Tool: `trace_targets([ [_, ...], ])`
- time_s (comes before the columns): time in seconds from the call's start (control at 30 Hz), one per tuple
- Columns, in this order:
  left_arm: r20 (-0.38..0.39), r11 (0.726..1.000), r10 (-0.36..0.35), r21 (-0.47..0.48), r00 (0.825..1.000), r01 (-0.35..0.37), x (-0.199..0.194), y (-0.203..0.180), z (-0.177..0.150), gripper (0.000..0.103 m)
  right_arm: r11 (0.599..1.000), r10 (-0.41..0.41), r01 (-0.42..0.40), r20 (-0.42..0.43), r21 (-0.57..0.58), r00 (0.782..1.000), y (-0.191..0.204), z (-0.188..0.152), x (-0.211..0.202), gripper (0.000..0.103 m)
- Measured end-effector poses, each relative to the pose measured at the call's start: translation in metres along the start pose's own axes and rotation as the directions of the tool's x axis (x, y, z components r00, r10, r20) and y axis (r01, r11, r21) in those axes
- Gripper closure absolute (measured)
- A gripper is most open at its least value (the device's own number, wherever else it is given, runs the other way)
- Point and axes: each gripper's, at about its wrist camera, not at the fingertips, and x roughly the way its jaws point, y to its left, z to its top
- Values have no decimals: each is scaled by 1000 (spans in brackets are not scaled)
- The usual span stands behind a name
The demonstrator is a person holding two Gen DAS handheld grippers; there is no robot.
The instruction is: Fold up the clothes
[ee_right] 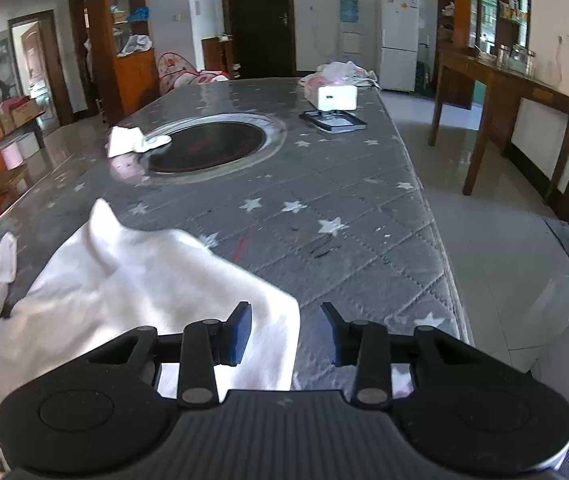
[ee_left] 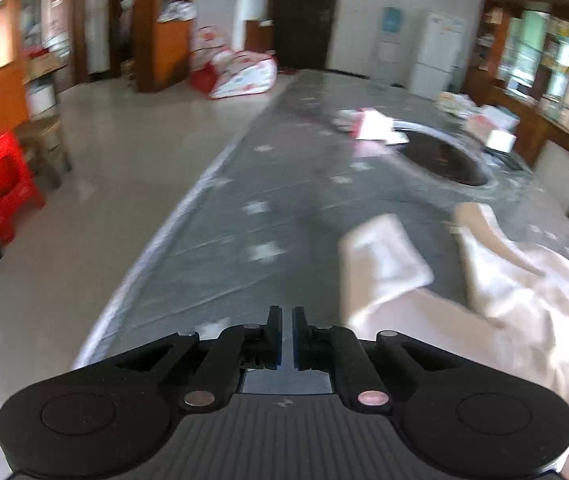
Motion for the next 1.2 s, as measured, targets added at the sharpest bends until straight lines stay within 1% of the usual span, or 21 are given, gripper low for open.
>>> trace_targets([
  [0.03, 3, 999, -29, 22, 1000, 29, 1, -9, 2, 90, 1000, -6, 6, -3, 9, 1000, -2, 2, 4, 66],
  [0.07, 4, 998, -51, 43, 999, 51, 3, -20, 5, 83, 1000, -14, 14, -7, 19, 1000, -5, 4, 7, 66],
  [0.1, 5, 996, -69, 63, 998, 68, 5, -29, 8, 81, 999, -20, 21, -10, 28, 1000, -7, 6, 11, 66],
  [0.17, -6, 988, -114, 104, 993, 114, 13, -50, 12, 80, 998, -29, 29, -19, 49, 999, -11, 8, 19, 66],
  [0.27, -30, 971, -177, 158, 984, 180, 27, -81, 17, 74, 997, -33, 36, -38, 75, 999, -16, 10, 32, 66],
  [0.3, -36, 965, -187, 180, 982, 191, 31, -91, 17, 73, 996, -31, 35, -47, 82, 998, -16, 9, 36, 66],
  [0.37, -50, 956, -195, 212, 980, 201, 38, -106, 16, 67, 998, -1, 4, -47, 55, 999, -8, 6, 36, 66],
  [0.5, -85, 942, -208, 249, 974, 223, 52, -126, 11, 64, 995, 87, -88, -38, -42, 996, 17, -4, 27, 65],
  [0.53, -93, 939, -212, 258, 973, 229, 56, -132, 9, 61, 992, 108, -111, -39, -68, 993, 24, -6, 24, 65],
  [0.6, -109, 932, -216, 272, 970, 238, 62, -140, 7, 60, 977, 167, -172, -50, -129, 985, 39, -13, 18, 65],
  [0.67, -121, 931, -215, 274, 969, 240, 66, -143, 5, 60, 965, 197, -202, -46, -166, 979, 49, -14, 13, 65],
  [0.73, -130, 930, -211, 278, 969, 240, 70, -145, 3, 60, 965, 200, -201, -21, -168, 979, 52, -9, 9, 65],
  [0.83, -142, 928, -207, 284, 968, 240, 74, -147, -1, 59, 977, 168, -166, 9, -136, 986, 41, 5, 13, 56],
  [0.9, -137, 926, -205, 295, 969, 237, 74, -149, -2, 56, 978, 154, -153, -7, -141, 988, 34, 13, 23, 54],
  [0.97, -135, 925, -206, 297, 969, 238, 74, -150, -3, 53, 977, 151, -154, -34, -148, 988, 31, 16, 33, 48],
  [1.1, -133, 924, -208, 297, 969, 239, 74, -151, -3, 51, 979, 151, -158, -68, -129, 986, 25, 16, 49, 49],
  [1.13, -133, 923, -209, 300, 969, 240, 74, -151, -3, 50, 979, 156, -164, -71, -124, 985, 25, 15, 50, 53],
  [1.17, -132, 922, -210, 304, 969, 241, 74, -151, -3, 49, 978, 161, -169, -72, -124, 984, 25, 12, 49, 65],
  [1.2, -130, 921, -210, 308, 969, 241, 75, -152, -4, 48, 977, 165, -173, -70, -127, 984, 26, 10, 48, 74],
])
